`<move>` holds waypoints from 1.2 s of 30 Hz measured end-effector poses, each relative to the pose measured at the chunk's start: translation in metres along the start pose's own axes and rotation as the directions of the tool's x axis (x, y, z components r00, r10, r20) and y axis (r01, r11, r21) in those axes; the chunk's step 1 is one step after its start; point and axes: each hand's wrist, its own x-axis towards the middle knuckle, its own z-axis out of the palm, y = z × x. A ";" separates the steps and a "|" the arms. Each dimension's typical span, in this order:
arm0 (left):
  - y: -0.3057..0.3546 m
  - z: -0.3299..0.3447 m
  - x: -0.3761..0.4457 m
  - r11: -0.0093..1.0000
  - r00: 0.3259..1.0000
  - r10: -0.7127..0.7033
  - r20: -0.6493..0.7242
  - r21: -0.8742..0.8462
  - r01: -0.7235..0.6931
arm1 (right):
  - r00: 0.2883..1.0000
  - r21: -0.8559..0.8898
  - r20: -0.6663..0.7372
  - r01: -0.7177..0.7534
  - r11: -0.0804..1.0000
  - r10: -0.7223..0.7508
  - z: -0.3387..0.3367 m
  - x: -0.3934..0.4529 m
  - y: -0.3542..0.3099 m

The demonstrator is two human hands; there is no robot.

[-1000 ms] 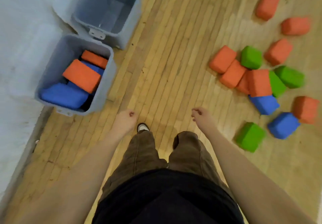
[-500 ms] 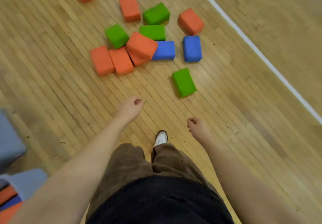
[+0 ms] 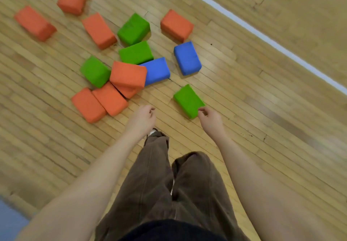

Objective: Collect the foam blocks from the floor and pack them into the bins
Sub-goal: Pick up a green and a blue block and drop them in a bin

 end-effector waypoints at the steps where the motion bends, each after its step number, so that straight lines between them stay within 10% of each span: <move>1: 0.004 -0.001 0.020 0.996 0.998 0.061 0.006 0.060 -0.062 | 1.000 -0.010 -0.010 -0.008 1.000 0.008 0.003 0.017 -0.005; 21: -0.020 0.315 0.433 0.825 0.905 0.349 0.244 0.377 -0.420 | 0.999 -0.202 0.009 -0.050 0.978 0.053 0.162 0.439 0.235; 36: -0.067 0.404 0.493 0.653 0.792 0.518 0.323 0.449 -0.610 | 0.989 -0.276 -0.128 0.039 0.960 -0.077 0.228 0.472 0.294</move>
